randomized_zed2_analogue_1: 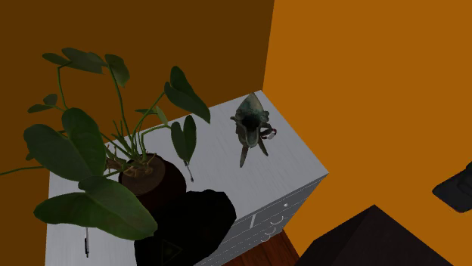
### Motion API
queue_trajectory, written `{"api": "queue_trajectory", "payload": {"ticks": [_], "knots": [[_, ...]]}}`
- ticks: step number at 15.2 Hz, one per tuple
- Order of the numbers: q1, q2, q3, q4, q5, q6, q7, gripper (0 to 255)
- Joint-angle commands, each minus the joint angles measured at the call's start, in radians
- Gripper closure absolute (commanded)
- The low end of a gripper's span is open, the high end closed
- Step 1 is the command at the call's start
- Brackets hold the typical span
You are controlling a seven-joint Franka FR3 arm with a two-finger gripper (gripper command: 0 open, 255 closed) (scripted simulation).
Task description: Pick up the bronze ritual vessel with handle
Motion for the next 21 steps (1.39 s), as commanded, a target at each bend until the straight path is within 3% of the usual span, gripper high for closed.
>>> {"api": "queue_trajectory", "payload": {"ticks": [1, 12, 21], "knots": [[0.000, 0.000, 0.000, 0.000, 0.000, 0.000, 0.000, 0], [-0.013, 0.305, -0.112, -0.020, 0.016, 0.349, -0.072, 0], [-0.009, 0.628, -0.192, 0.089, 0.114, 0.569, -0.172, 0]]}}
